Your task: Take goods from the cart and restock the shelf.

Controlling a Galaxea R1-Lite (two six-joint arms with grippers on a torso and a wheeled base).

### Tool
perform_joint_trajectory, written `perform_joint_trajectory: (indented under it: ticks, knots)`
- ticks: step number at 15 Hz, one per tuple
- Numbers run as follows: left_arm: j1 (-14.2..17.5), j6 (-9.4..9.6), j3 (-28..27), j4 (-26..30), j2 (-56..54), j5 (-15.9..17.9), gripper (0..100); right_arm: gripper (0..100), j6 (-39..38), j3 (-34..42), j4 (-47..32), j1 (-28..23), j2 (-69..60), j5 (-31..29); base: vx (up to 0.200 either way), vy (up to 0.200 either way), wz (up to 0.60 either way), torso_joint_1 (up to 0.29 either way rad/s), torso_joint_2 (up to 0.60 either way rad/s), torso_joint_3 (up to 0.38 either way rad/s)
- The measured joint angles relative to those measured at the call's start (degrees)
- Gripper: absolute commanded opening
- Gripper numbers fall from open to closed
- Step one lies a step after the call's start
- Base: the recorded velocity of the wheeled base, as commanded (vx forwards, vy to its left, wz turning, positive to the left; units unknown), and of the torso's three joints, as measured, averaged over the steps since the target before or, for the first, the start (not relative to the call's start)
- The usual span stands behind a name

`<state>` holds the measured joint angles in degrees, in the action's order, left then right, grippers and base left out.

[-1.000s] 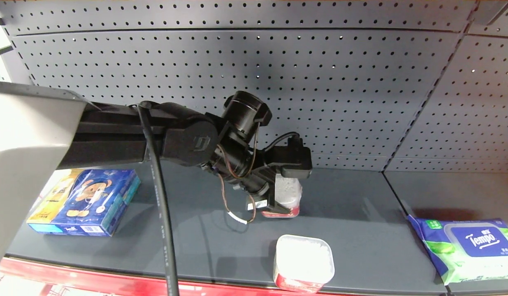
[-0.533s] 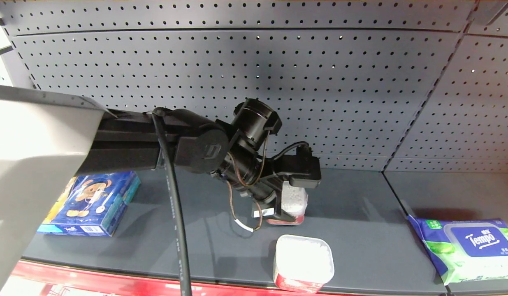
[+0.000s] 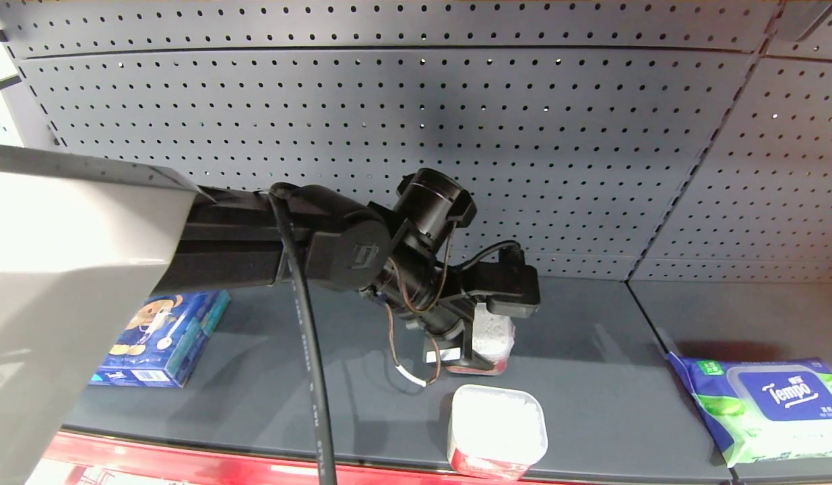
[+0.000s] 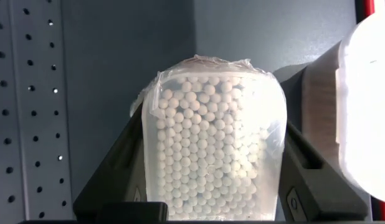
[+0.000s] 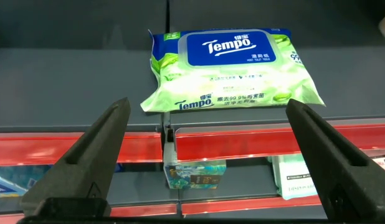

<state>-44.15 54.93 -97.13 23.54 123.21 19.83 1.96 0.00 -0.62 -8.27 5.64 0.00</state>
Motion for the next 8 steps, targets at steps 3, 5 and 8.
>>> perform_joint_trajectory:
  ticks: [3,5,8]
  knots:
    - [-0.28,0.0,0.0,0.89,0.2,-0.43,0,100,-0.02,0.0,0.0,0.0,0.0,0.0,0.0,0.0,0.0,0.0,0.0,0.0]
    - [-0.3,0.0,0.0,0.87,0.44,-0.76,100,100,0.02,0.0,0.02,0.0,0.0,0.0,0.0,0.0,0.0,0.0,0.0,0.0]
    - [-0.41,-0.27,-0.35,0.79,0.74,-0.93,100,100,0.04,0.0,0.0,0.0,0.0,0.0,0.0,0.0,0.0,0.0,0.0,0.0]
